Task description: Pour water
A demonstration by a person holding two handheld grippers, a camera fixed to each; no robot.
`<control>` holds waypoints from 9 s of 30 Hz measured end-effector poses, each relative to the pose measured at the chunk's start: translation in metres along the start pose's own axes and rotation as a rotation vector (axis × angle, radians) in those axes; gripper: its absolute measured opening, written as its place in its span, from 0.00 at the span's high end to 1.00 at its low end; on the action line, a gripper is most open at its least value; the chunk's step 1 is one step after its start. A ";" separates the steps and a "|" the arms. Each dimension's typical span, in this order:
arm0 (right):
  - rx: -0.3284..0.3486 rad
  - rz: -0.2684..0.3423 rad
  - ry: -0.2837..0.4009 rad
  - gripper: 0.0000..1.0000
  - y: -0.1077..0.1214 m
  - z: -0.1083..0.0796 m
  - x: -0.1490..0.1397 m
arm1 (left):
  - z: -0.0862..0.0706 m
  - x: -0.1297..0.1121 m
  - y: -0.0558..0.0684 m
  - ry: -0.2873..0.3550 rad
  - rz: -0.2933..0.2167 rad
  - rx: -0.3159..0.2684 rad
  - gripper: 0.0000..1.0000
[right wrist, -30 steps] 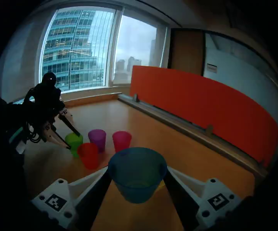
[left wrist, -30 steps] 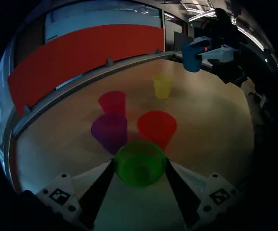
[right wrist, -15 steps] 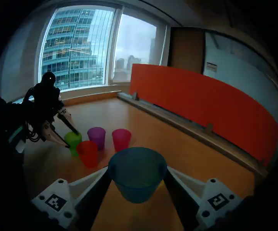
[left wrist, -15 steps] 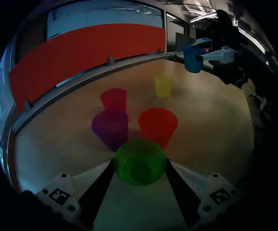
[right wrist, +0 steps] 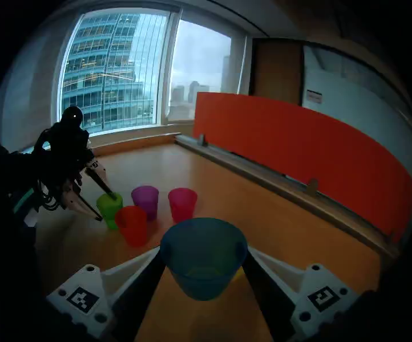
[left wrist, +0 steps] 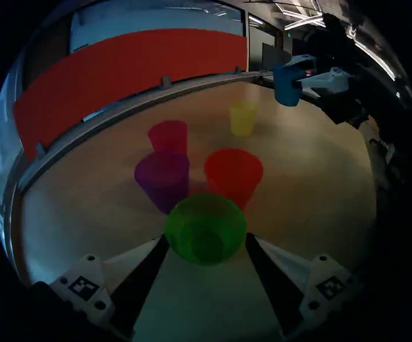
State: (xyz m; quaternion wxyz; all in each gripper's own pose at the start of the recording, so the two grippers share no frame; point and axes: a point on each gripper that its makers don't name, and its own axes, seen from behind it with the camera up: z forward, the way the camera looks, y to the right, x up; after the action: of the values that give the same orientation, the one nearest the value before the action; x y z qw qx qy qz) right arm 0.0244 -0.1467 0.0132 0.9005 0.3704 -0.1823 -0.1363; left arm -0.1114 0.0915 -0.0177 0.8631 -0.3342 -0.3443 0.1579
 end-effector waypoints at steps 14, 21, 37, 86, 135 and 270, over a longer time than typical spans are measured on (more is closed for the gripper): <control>-0.005 0.068 -0.052 0.08 -0.005 0.022 -0.045 | -0.026 -0.016 -0.006 0.010 -0.074 0.044 0.00; 0.000 0.093 -0.095 0.08 -0.008 0.034 -0.068 | -0.041 -0.015 -0.006 0.038 -0.129 0.054 0.00; 0.022 0.101 -0.194 0.08 -0.021 0.046 -0.107 | -0.061 -0.002 -0.007 0.095 -0.135 0.077 0.00; -0.185 0.078 -0.089 0.00 -0.008 -0.051 -0.091 | -0.115 0.026 -0.050 0.326 -0.233 0.305 0.00; -0.871 0.220 0.464 0.00 0.073 -0.166 0.010 | -0.172 0.105 -0.073 0.724 -0.248 0.684 0.00; -0.786 0.222 0.489 0.00 0.070 -0.141 -0.025 | -0.089 0.023 -0.085 0.681 -0.305 0.737 0.00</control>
State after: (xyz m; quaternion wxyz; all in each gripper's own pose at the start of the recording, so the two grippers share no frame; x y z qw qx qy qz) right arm 0.0705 -0.0016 -0.0351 0.9981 0.0011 0.0618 -0.0064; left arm -0.0285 -0.0006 0.0039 0.9996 0.0130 -0.0105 0.0235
